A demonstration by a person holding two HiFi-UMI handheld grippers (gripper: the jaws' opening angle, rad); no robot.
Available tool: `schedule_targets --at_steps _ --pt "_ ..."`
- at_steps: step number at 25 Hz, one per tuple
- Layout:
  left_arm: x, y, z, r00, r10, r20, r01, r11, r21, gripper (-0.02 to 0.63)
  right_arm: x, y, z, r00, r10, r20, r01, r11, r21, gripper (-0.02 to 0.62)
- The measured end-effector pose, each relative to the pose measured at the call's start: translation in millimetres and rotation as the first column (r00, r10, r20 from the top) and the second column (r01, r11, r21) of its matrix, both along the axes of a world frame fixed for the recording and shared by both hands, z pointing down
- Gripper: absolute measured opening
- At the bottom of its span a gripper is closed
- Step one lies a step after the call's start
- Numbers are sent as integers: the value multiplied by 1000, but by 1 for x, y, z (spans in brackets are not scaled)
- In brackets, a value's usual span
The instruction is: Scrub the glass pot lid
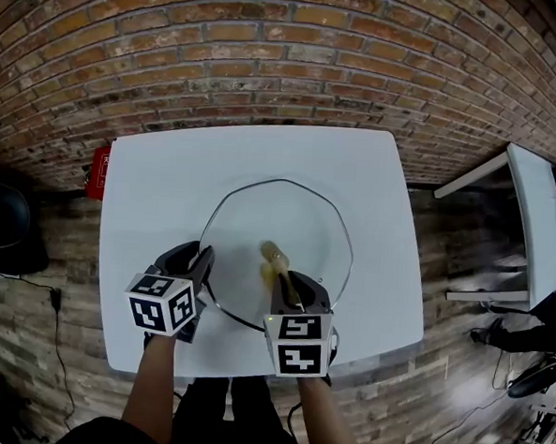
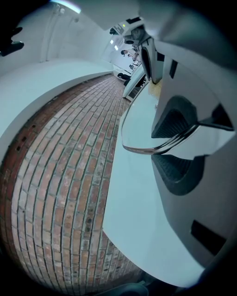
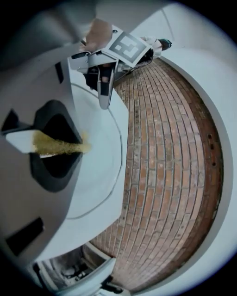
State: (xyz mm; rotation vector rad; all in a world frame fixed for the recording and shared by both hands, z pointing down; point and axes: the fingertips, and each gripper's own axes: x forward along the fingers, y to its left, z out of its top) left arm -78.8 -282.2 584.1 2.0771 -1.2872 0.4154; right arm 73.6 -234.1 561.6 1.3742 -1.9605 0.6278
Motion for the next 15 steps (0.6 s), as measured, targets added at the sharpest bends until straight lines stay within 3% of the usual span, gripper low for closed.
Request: schedule_targets --at_steps 7,15 --pt "0 -2 1 1000 -3 12 3 1000 2 114 71 -3 -1 987 126 -100 -128 992 -7 58" --pt "2 -1 0 1000 0 22 0 1000 2 112 94 -6 -6 972 168 -163 -167 986 18 58"
